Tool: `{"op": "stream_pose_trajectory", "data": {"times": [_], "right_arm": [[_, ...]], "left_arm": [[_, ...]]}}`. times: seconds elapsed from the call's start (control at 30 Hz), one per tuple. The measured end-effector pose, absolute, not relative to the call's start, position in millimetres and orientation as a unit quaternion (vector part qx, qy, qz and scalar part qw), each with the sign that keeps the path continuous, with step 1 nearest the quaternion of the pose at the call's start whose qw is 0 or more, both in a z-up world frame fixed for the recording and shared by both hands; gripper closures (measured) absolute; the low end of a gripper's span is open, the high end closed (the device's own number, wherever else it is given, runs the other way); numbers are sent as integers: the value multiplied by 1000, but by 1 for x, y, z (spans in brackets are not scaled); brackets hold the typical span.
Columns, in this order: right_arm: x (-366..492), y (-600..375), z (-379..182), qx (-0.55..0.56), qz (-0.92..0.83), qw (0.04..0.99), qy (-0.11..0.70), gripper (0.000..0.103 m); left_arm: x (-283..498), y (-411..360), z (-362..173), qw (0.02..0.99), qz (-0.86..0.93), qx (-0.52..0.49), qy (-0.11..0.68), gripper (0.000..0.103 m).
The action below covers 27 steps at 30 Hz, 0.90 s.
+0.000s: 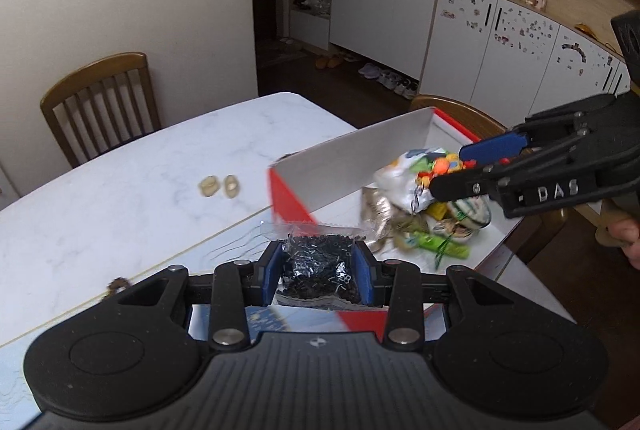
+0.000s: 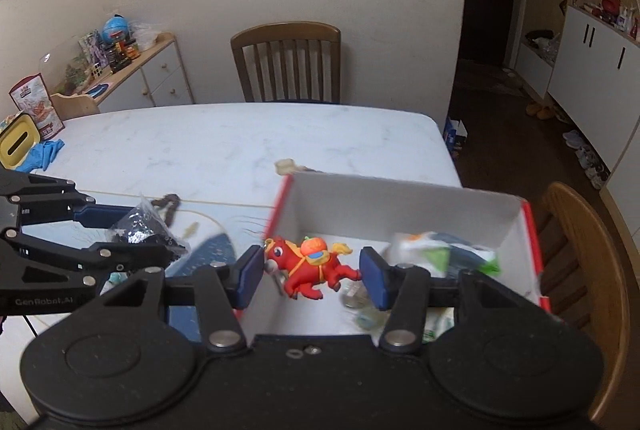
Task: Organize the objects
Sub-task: 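Carry the black bead bag and red horse keychain with both grippers over the box, then open both grippers to drop the bead bag and horse keychain in the box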
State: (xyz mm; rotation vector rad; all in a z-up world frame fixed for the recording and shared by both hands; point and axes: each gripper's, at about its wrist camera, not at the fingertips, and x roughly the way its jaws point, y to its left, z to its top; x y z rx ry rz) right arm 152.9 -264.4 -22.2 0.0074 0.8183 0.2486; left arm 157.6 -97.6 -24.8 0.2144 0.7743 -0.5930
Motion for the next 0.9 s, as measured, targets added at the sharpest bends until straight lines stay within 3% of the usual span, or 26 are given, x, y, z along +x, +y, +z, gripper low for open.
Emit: {"op": "stream_pose_trajectory", "data": {"times": [0.43, 0.9], "right_arm": [[153, -322, -51, -7, 138, 898, 418, 57], [156, -349, -77, 6, 152, 884, 442, 58]], "left_arm": [[185, -178, -43, 870, -271, 119, 394, 66], [229, -233, -102, 846, -231, 159, 454, 65]]}}
